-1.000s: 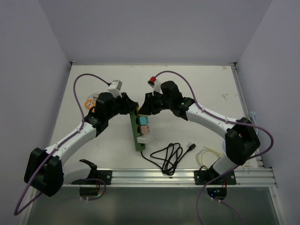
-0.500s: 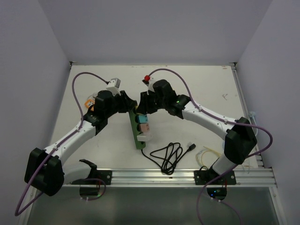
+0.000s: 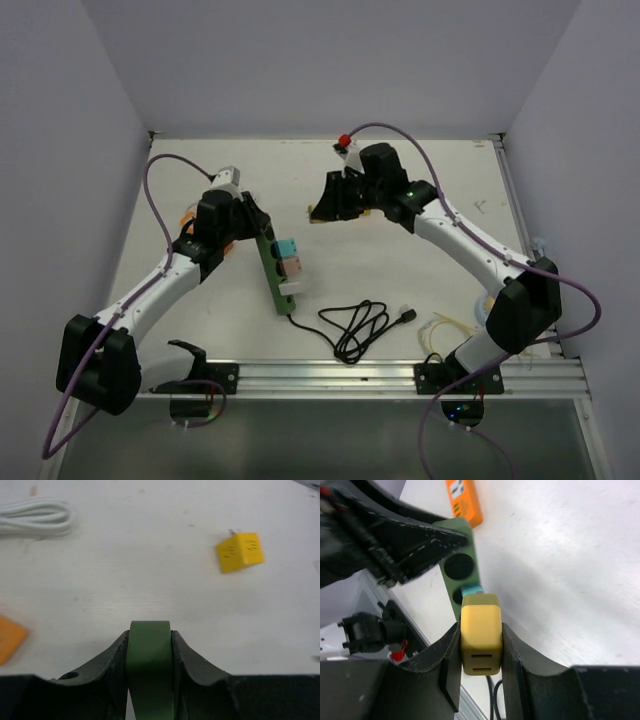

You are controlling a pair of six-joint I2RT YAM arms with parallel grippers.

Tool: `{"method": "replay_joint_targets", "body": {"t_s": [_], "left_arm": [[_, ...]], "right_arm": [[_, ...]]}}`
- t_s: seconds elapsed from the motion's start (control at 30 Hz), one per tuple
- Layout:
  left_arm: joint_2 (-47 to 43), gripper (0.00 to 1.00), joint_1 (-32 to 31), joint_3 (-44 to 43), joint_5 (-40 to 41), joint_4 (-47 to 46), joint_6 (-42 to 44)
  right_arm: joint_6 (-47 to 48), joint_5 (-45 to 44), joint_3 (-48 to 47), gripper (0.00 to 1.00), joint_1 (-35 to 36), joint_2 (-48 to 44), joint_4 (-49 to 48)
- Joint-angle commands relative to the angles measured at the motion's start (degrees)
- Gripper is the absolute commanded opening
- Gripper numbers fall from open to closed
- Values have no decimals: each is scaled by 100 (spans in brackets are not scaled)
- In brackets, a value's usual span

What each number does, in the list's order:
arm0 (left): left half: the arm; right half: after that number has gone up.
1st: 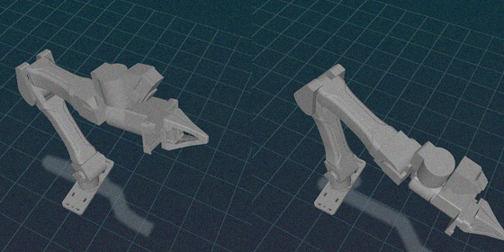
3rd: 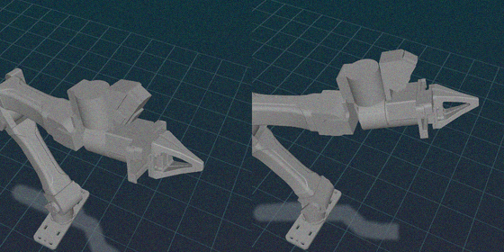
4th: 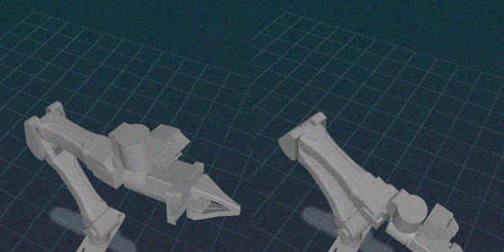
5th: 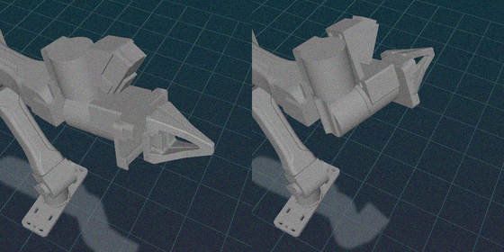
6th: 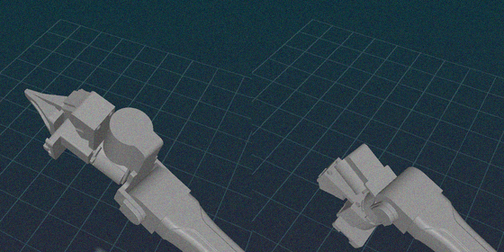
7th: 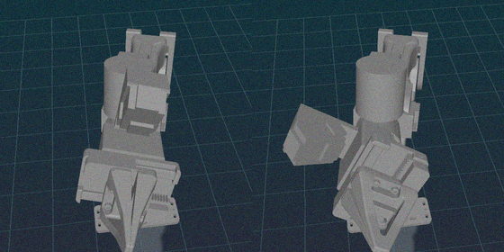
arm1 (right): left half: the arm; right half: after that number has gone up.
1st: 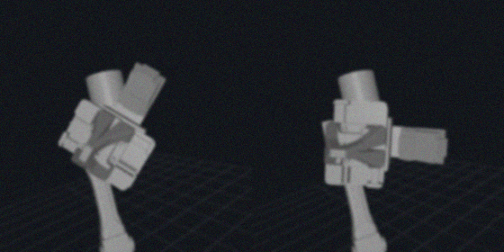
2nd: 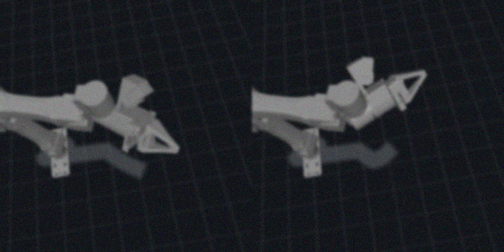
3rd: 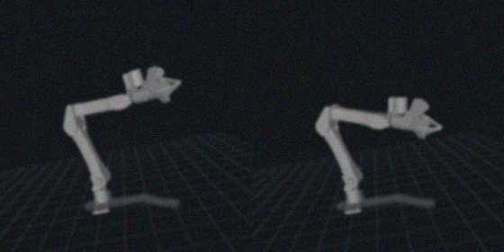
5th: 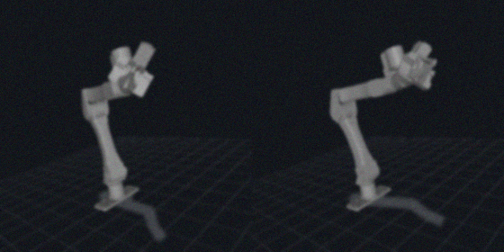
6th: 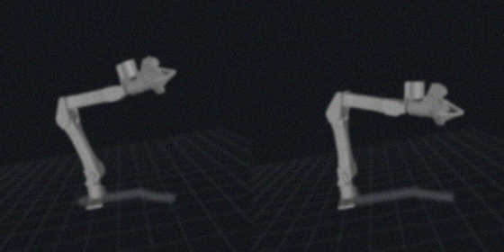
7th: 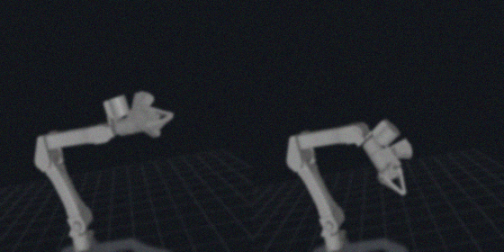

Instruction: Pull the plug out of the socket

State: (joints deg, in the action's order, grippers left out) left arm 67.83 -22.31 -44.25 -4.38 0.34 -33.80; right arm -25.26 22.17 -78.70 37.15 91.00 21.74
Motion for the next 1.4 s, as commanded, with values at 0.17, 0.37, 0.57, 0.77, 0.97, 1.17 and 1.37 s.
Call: {"method": "replay_joint_targets", "body": {"t_s": [0.17, 0.37, 0.57, 0.77, 0.97, 1.17, 1.37], "left_arm": [[257, 0, 508, -154, 1616, 1065, 638], [72, 0, 517, -268, 1371, 1074, 568], [-103, 0, 517, -286, 1046, 1047, 498], [-226, 0, 517, -251, 694, 977, 418], [-323, 0, 517, -233, 553, 933, 383], [-341, 0, 517, -189, 465, 898, 374], [-323, 0, 517, -189, 280, 819, 374]], "right_arm": [[-31, -459, -753, 0, 12, -399, 491], [-172, -556, -85, 0, -936, -768, 349], [-856, -293, 1039, 0, -2296, -953, -527], [-1893, -11, 1945, 0, -3116, -444, -2038], [-2115, -179, 1709, 1, -3161, 680, -3017], [-2369, -39, 1156, 14, -3196, 1971, -3736], [-2458, 200, 1111, 39, -3231, 2352, -3994]]}}
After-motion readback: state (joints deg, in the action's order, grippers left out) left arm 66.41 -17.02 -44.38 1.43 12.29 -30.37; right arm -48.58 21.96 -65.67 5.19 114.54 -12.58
